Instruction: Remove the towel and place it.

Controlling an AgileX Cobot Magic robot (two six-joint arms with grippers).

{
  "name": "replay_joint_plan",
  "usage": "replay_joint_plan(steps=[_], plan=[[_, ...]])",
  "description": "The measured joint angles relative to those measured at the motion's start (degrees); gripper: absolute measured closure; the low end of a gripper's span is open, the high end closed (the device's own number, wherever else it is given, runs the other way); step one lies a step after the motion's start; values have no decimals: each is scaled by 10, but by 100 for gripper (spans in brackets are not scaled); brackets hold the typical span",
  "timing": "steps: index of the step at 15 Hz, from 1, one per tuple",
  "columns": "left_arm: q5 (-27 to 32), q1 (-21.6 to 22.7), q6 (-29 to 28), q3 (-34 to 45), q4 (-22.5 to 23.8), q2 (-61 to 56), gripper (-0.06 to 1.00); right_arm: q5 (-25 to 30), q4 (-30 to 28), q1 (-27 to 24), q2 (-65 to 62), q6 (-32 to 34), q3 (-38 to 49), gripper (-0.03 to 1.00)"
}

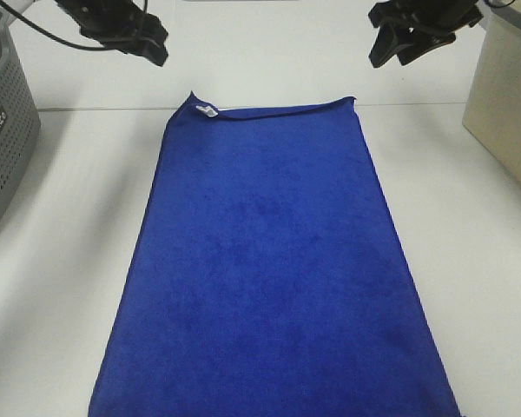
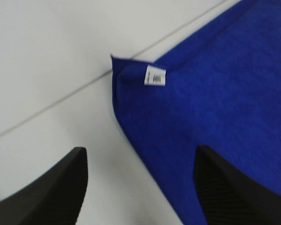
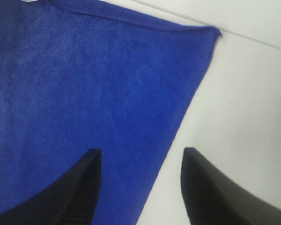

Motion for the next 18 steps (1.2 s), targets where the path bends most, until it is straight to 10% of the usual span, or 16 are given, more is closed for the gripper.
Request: replay_joint_plan(steps=[7, 13, 18], plan=[[162, 36, -207, -1, 264, -138, 12, 76, -142, -1, -153, 131, -1, 20], [165, 211, -131, 44, 37, -221, 11, 78, -133, -84, -278, 148, 63, 22], [166, 221, -101, 321, 54, -477, 11, 80, -121, -84, -549, 146, 373, 22]])
